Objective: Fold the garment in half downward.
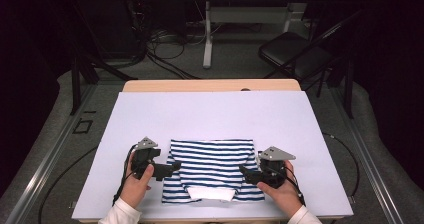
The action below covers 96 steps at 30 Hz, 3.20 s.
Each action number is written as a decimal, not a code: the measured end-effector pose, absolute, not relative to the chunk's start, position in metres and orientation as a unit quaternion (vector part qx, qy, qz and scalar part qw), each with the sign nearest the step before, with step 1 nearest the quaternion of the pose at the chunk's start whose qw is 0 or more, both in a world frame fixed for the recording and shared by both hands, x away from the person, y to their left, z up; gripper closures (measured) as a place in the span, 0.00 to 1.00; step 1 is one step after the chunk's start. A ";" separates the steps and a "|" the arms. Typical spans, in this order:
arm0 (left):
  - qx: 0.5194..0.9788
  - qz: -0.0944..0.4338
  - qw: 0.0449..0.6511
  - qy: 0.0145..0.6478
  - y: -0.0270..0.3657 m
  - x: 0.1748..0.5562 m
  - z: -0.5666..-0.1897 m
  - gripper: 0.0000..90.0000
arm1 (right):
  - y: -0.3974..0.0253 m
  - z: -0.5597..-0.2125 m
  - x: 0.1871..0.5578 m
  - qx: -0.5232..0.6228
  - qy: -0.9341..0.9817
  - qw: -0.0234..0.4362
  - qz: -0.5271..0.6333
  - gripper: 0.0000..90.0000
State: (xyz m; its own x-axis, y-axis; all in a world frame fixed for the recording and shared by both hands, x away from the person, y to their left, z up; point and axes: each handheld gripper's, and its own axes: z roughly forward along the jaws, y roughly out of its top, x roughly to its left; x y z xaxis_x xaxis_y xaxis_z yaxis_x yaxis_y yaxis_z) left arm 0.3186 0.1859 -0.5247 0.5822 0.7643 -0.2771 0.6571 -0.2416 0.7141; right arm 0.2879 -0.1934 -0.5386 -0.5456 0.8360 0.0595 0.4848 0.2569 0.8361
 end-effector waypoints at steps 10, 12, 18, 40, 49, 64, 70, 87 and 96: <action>0.795 0.053 0.398 0.456 0.184 0.334 -0.517 0.00 | -0.195 -0.538 0.288 0.435 0.763 0.200 0.434 0.16; 0.793 0.053 0.398 0.459 0.184 0.337 -0.516 0.00 | -0.195 -0.538 0.288 0.436 0.762 0.200 0.435 0.16; 0.793 0.045 0.395 0.461 0.185 0.345 -0.511 0.00 | -0.195 -0.538 0.288 0.434 0.762 0.202 0.435 0.16; 0.819 0.046 0.367 0.438 0.182 0.376 -0.499 0.06 | -0.193 -0.538 0.289 0.434 0.764 0.198 0.435 0.16; 0.825 0.051 0.358 0.434 0.183 0.390 -0.500 0.18 | -0.193 -0.539 0.289 0.432 0.765 0.200 0.434 0.16; 0.838 0.051 0.336 0.426 0.177 0.404 -0.506 0.35 | -0.193 -0.539 0.289 0.429 0.768 0.197 0.432 0.17; 0.842 0.057 0.328 0.425 0.176 0.407 -0.511 0.38 | -0.193 -0.540 0.290 0.429 0.768 0.196 0.434 0.17; 0.856 0.068 0.303 0.412 0.170 0.412 -0.523 0.46 | -0.192 -0.541 0.290 0.426 0.772 0.194 0.431 0.17; 0.864 0.081 0.290 0.404 0.170 0.417 -0.528 0.55 | -0.192 -0.541 0.290 0.425 0.772 0.193 0.431 0.17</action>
